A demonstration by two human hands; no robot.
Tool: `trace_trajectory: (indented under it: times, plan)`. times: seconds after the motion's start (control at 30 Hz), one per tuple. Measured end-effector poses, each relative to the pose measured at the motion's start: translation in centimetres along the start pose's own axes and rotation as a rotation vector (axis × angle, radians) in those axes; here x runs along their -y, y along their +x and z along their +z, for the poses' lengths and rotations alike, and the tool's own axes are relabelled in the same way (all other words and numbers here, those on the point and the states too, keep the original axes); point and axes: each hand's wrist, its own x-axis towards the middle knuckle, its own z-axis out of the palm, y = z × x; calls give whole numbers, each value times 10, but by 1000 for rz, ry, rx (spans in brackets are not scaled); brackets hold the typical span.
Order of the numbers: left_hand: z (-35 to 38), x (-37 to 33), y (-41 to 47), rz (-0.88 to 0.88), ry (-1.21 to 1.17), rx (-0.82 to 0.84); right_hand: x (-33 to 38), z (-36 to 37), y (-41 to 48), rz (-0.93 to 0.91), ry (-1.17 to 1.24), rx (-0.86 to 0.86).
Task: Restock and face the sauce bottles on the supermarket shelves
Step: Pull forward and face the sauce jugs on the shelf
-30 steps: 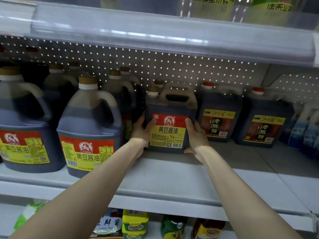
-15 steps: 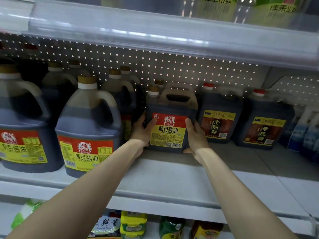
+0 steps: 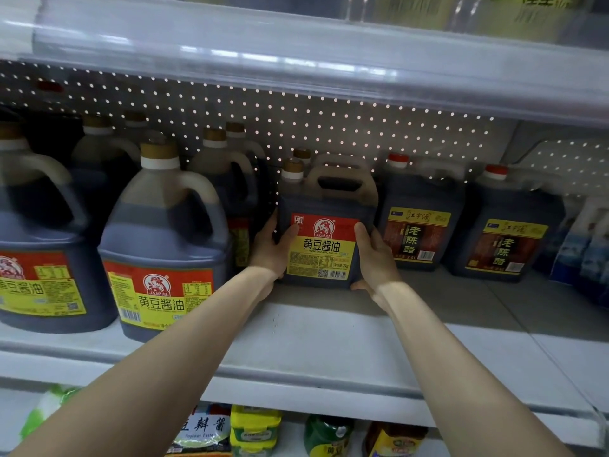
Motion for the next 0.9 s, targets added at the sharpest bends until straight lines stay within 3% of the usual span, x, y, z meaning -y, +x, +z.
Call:
trace_trajectory:
  times: [0.47,0.9]
  plan:
    - [-5,-12,-45,17,82,23,2,-11,-32,-62,37,-36]
    - [-70,-34,-157,125,222,110,14,3,-146,-209,19,88]
